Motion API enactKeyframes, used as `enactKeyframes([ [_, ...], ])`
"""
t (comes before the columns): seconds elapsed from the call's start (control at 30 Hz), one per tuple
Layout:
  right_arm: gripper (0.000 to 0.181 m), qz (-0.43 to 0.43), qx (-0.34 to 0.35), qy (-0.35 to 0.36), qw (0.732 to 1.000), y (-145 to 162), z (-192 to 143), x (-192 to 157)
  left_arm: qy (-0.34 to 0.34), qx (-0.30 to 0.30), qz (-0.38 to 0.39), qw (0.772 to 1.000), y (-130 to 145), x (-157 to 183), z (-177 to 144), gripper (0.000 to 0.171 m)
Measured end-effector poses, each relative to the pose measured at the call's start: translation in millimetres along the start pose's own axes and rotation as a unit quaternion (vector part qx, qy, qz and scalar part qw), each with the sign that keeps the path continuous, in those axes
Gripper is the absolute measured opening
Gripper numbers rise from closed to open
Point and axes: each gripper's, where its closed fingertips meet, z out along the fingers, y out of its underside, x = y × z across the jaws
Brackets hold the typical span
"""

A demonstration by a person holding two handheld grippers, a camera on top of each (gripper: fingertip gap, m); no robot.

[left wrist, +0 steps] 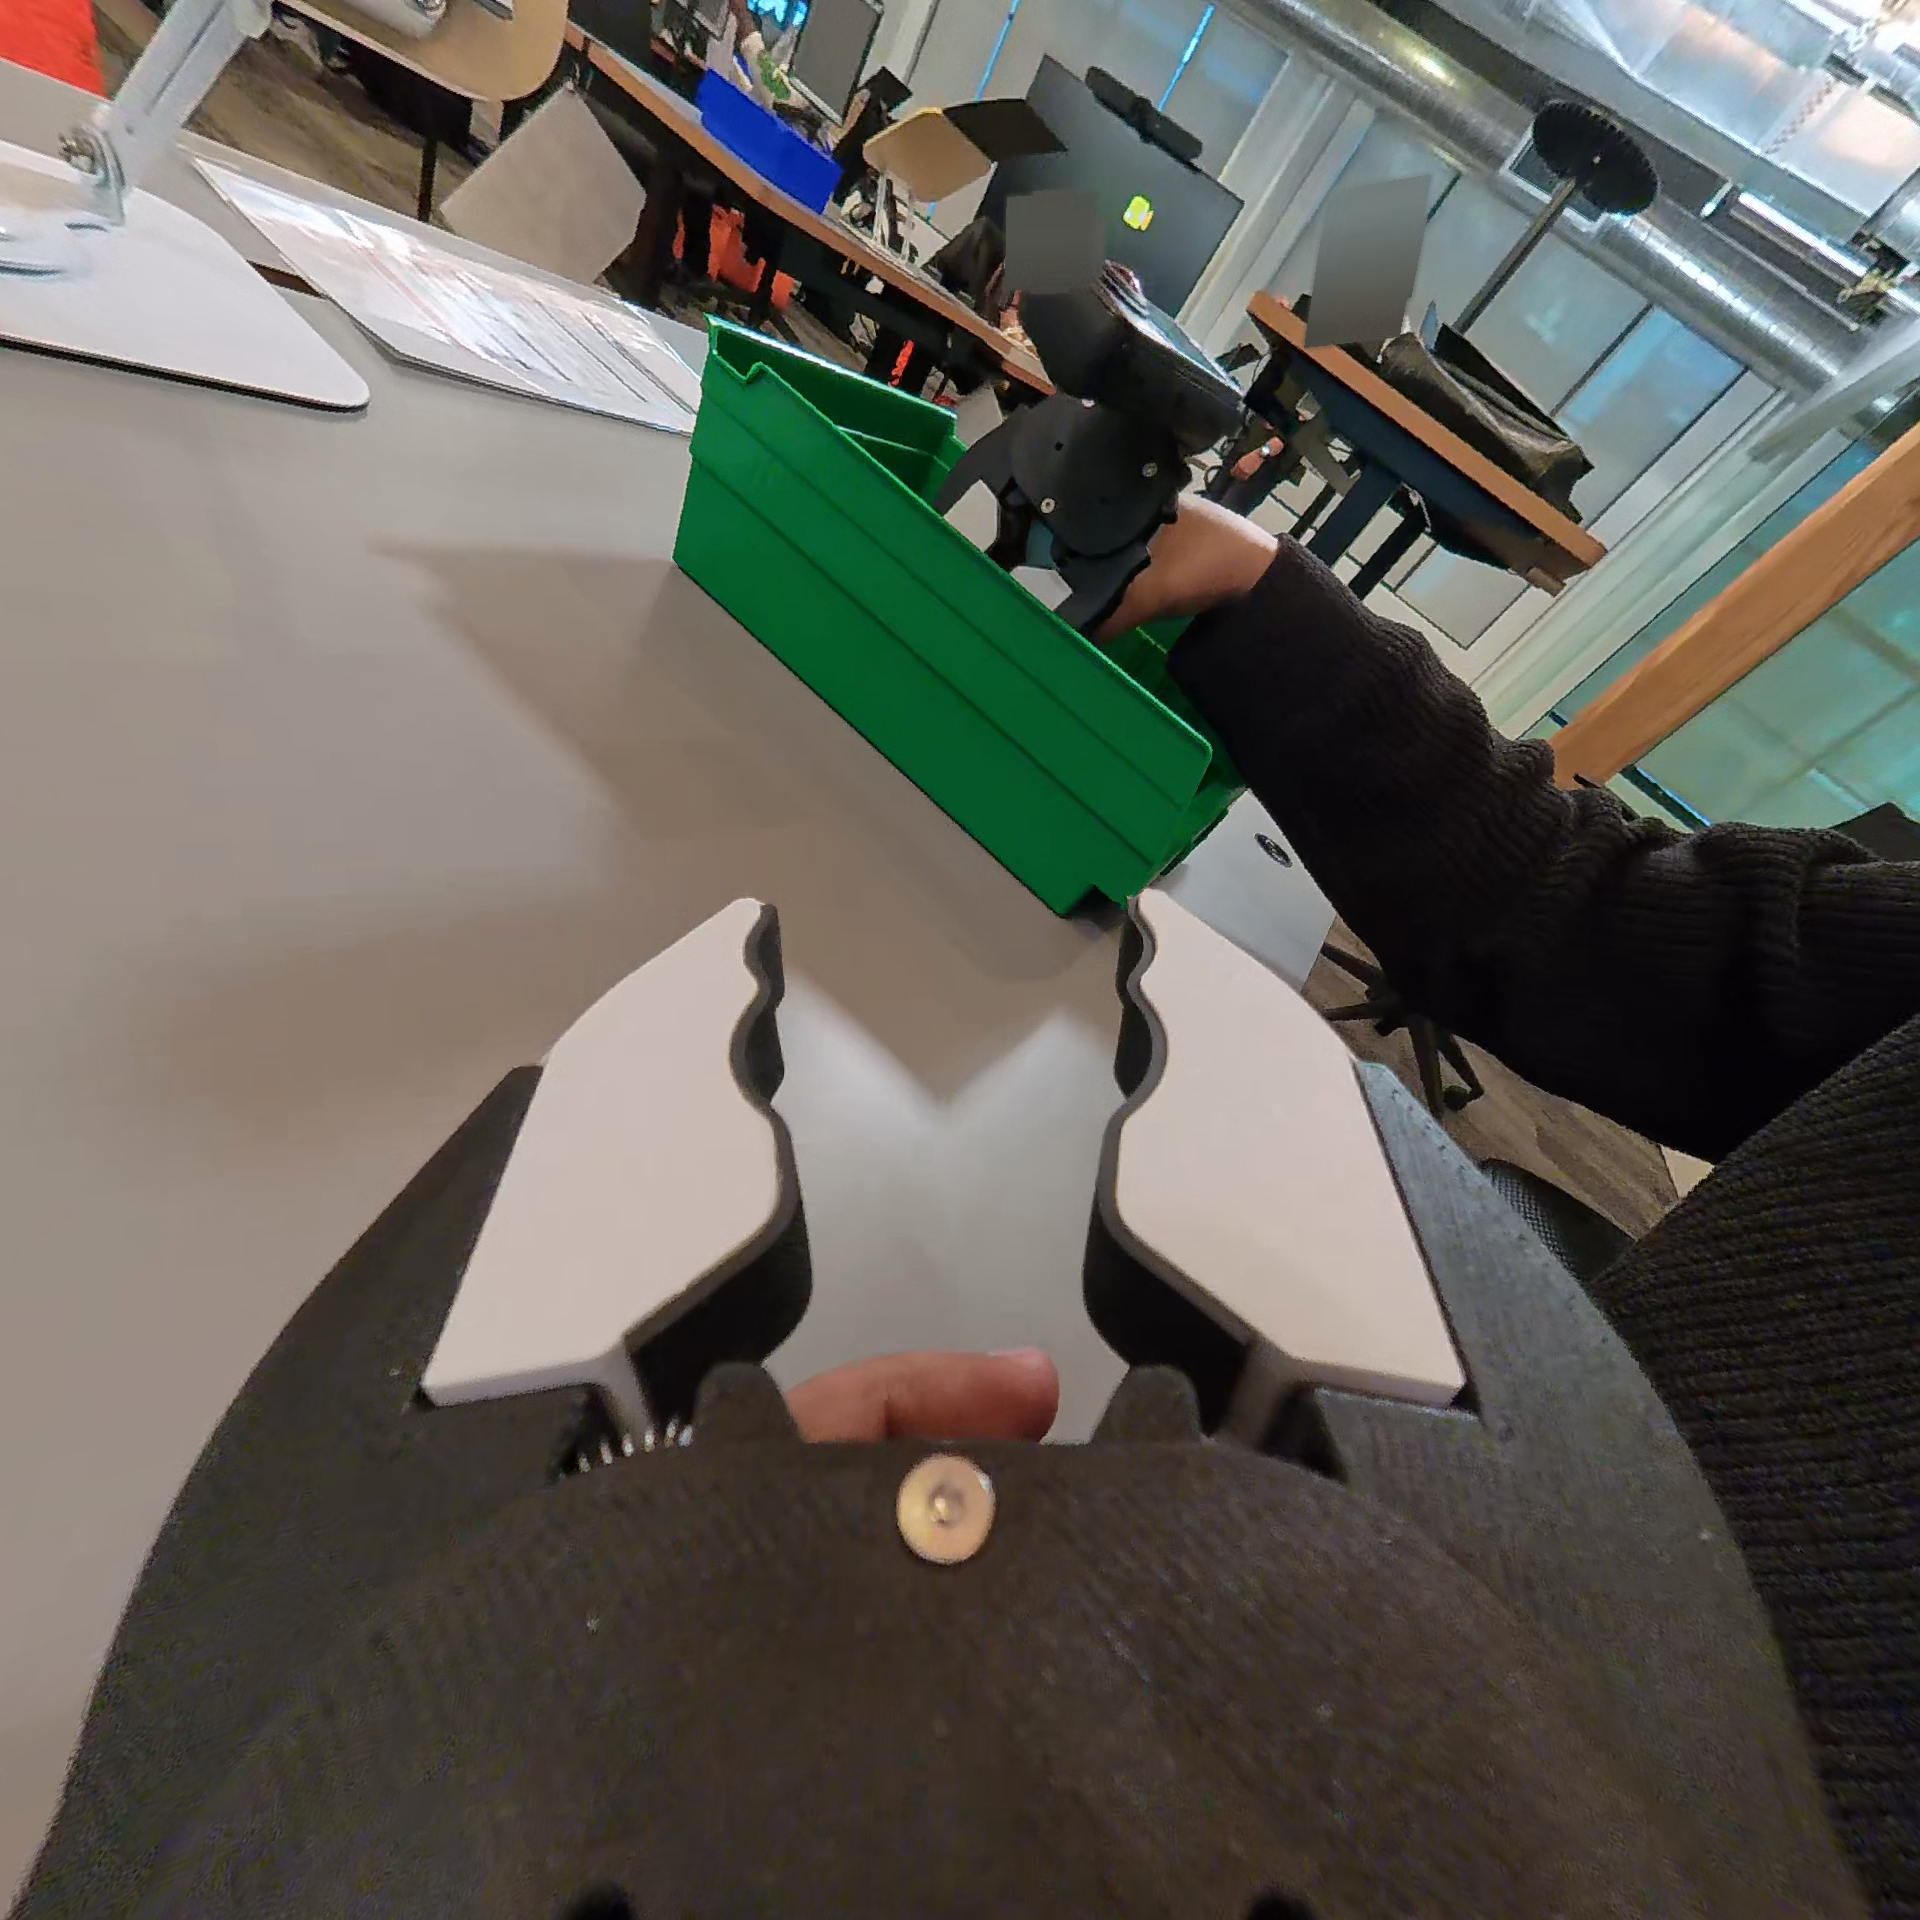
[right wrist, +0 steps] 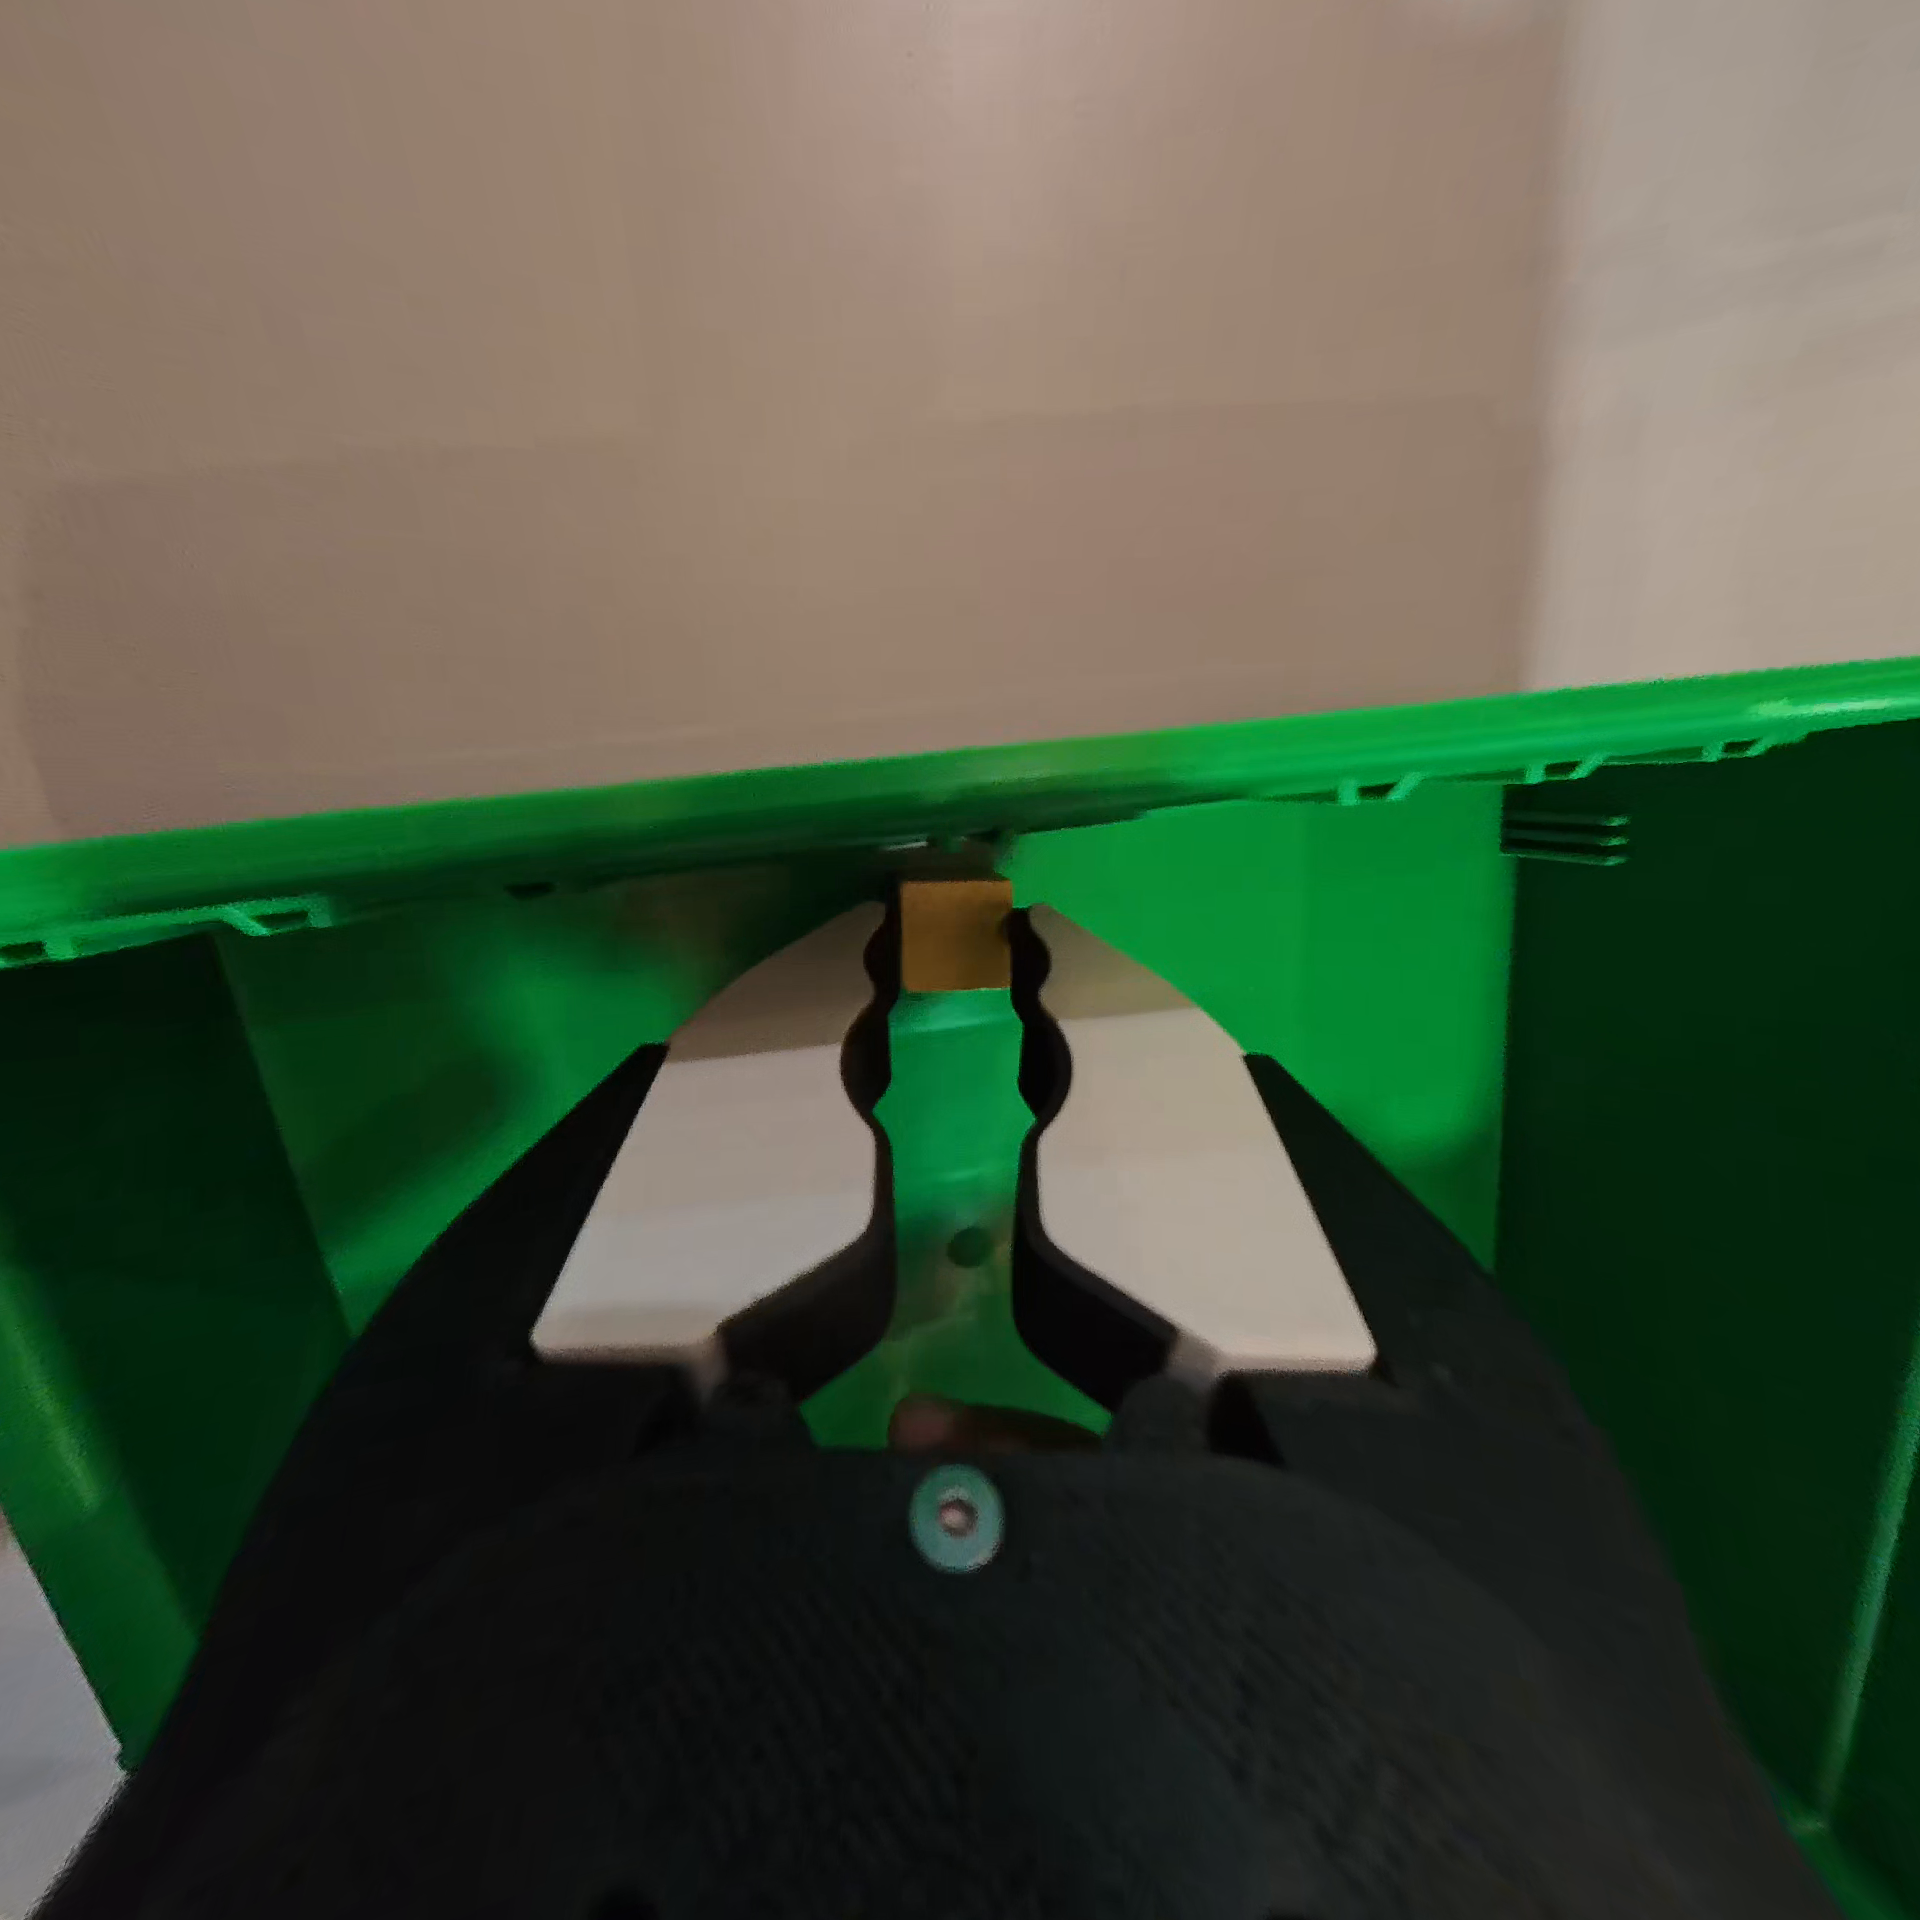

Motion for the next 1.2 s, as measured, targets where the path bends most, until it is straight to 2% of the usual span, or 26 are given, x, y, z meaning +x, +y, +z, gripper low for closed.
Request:
enactKeyframes([
  [0.13, 0.021, 0.003, 0.004, -0.011, 1.000, -1.3, -0.2, -4.1, 0.000, 0.005, -0.004, 1.000, -0.4, -0.8, -1.8, 0.063],
  [0.33, 0.021, -0.007, -0.009, 0.019, 1.000, 1.4, -0.3, 5.8, 0.005, 0.008, -0.011, 1.000, 0.0, -0.7, 0.2, 0.063],
  [0.9, 0.021, -0.004, 0.021, -0.020, 1.000, -5.0, 1.8, 1.6, 0.005, 0.008, -0.015, 1.000, 0.3, -3.8, 0.7, 0.063],
  [1.2, 0.021, -0.008, 0.018, -0.013, 1.000, -4.1, 1.8, 2.7, 0.008, 0.009, -0.017, 1.000, 1.1, -4.1, 1.0, 0.063],
])
